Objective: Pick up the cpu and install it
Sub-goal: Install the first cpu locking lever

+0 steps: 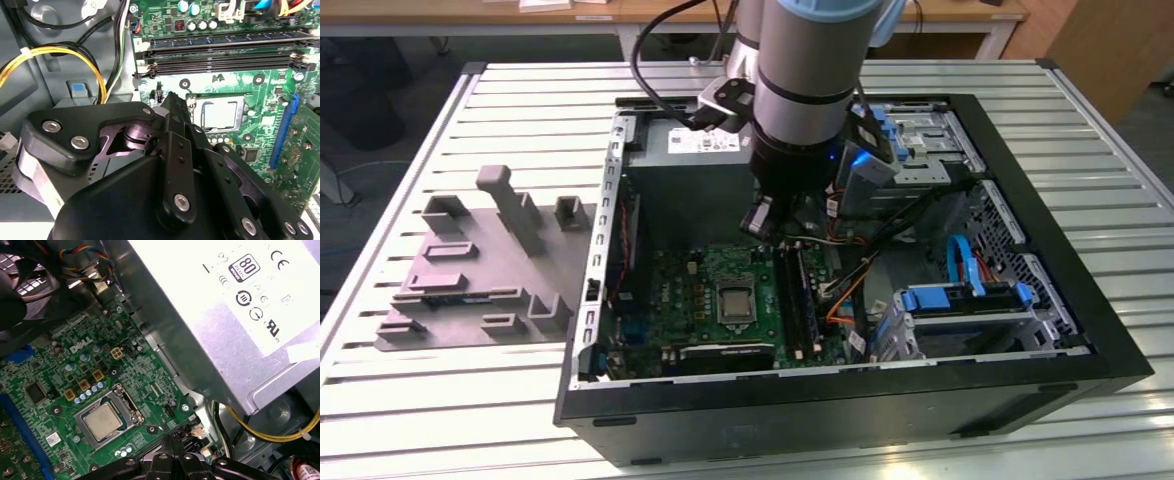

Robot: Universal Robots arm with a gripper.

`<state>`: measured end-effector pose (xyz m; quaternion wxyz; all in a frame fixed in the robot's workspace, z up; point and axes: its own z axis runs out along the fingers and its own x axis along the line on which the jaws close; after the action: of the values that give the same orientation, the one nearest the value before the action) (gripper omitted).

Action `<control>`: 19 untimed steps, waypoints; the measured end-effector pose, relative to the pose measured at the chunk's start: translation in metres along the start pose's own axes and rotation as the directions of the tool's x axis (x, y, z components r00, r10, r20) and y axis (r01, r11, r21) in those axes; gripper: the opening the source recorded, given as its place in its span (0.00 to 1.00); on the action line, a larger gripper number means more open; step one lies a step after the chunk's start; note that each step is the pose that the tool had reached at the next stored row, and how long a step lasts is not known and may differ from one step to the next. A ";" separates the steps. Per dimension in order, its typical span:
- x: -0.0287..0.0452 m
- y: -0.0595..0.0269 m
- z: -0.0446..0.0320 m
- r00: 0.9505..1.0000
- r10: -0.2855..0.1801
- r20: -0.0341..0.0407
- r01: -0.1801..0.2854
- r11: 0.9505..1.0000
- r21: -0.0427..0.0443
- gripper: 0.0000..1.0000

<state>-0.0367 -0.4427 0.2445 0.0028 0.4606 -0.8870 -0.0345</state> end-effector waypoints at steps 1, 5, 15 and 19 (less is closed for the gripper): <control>-0.0009 0.0006 0.0008 1.000 0.000 0.000 0.000 1.000 0.000 0.11; -0.0041 0.0027 0.0036 1.000 0.000 0.001 0.000 1.000 0.000 0.11; -0.0014 0.0074 0.0065 1.000 -0.023 -0.001 0.023 1.000 0.000 0.11; 0.0017 0.0073 0.0063 0.999 -0.036 -0.022 0.036 0.999 0.012 0.11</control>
<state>-0.0438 -0.4395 0.2386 0.0091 0.4767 -0.8787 -0.0238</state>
